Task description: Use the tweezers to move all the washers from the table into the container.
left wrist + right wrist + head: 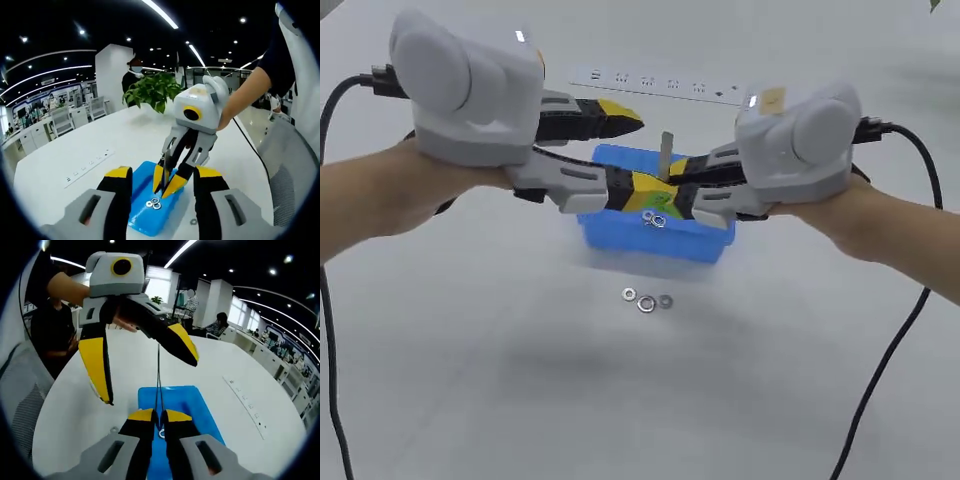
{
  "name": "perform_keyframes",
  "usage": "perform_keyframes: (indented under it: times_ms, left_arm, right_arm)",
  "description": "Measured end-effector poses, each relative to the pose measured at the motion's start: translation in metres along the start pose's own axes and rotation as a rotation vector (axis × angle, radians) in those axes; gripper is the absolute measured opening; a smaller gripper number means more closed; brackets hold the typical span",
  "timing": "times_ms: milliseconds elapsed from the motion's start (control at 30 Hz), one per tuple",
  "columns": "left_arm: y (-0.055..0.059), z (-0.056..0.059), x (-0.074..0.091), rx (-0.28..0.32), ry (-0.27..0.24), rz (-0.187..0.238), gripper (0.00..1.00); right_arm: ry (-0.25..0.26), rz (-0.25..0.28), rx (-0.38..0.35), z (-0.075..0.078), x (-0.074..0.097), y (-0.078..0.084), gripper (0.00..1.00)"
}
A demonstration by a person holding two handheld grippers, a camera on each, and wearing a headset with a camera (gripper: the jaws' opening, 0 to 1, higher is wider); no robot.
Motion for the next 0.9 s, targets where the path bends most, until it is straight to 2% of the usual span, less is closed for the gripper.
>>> perform_keyframes:
  times_ms: [133, 300, 467, 600, 700, 800, 900]
  left_arm:
    - [-0.005, 0.000, -0.003, -0.039, 0.028, -0.010, 0.42]
    - [-0.006, 0.001, -0.008, -0.032, 0.070, -0.015, 0.26]
    - [-0.012, 0.007, -0.012, -0.024, 0.115, -0.003, 0.20]
    - [-0.010, 0.011, -0.014, -0.027, 0.149, -0.028, 0.12]
    - [-0.011, 0.010, -0.013, -0.042, 0.145, -0.026, 0.08]
    - [-0.012, 0.010, -0.012, -0.023, 0.144, -0.012, 0.08]
    - [-0.013, 0.010, -0.011, -0.036, 0.133, -0.027, 0.07]
  right_arm:
    - [-0.008, 0.003, 0.003, -0.002, 0.001, -0.001, 0.08]
    - [-0.012, 0.005, 0.007, -0.003, 0.002, -0.002, 0.08]
    - [-0.016, 0.005, 0.008, -0.003, 0.002, -0.003, 0.08]
    - [-0.013, 0.009, 0.005, -0.002, 0.002, -0.004, 0.08]
    - [-0.022, 0.012, 0.011, -0.004, 0.002, -0.006, 0.08]
    - [-0.019, 0.016, 0.011, -0.004, 0.002, -0.008, 0.08]
    - [-0.015, 0.012, 0.019, -0.003, 0.002, -0.007, 0.09]
Point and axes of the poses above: the centre of the closed fingertips' face, and the gripper's own axes: x roughly backward along the fingers, z roughly to its right, y roughly out of its underside, the point moved 5 cm from there along x, roughly backward along the fingers, and after that the axes turned 15 degrees about y, right-handed, at the moved point
